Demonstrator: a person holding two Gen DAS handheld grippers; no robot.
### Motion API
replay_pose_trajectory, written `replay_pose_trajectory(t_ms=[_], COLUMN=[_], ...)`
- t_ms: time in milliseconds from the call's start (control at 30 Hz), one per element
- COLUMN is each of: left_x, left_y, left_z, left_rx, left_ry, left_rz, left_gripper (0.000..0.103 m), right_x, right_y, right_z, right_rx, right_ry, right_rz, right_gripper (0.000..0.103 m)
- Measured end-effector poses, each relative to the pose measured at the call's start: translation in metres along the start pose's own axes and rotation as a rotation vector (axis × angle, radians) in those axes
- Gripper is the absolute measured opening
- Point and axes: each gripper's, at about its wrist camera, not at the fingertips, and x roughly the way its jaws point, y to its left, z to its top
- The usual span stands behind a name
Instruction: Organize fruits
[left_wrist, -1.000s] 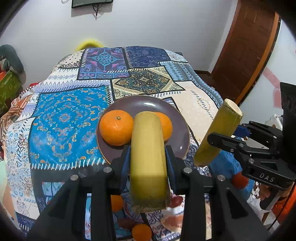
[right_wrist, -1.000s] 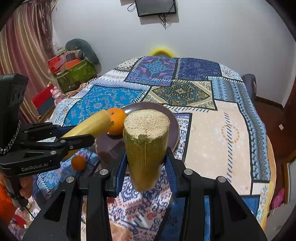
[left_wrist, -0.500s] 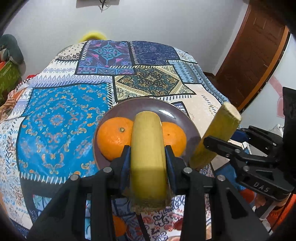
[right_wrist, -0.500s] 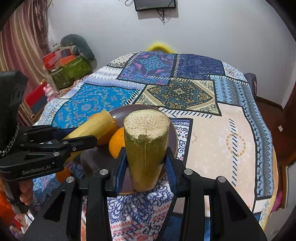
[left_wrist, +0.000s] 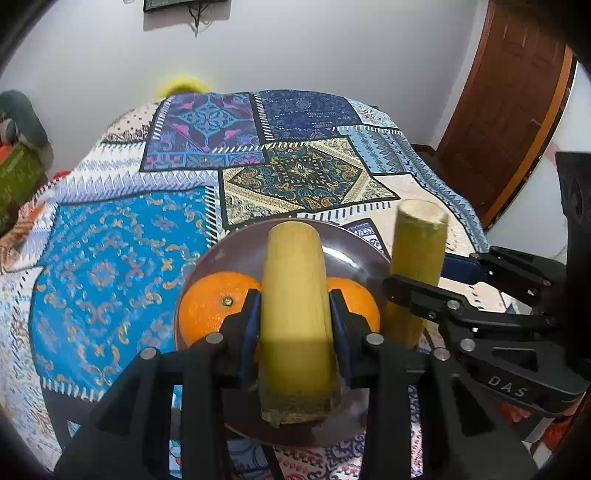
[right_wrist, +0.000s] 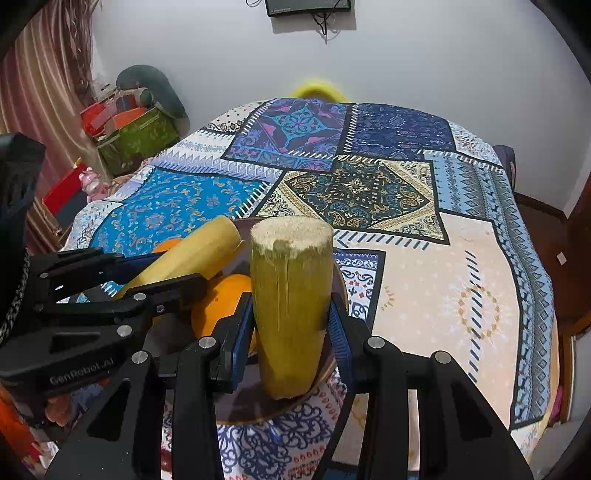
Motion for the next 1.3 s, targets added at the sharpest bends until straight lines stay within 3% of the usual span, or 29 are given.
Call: replay_pose_trajectory(t_ms=[433,867,1300], left_x=[0.015,0.017,0.006], left_y=[0.006,0.002,0.005], left_z=[0.015,0.015,0.014], left_rx=[-0.043,-0.002,-0.029], left_ry=[0.007,0.01,-0.007], left_rz=[-0.019,0.01,0.004], left_gripper=[0.036,0.037,0.038], right_x=[0.027,0.044,0.027], right_y=[-0.012,-0.018,-0.02], right_z=[0.019,0.012,0.009], right_rx=[0.027,0.066,0.052], right_ry=[0.021,0.08,0.05], right_rz=[0.014,0.044,0.046], right_gripper=[0.036,0.037,0.038])
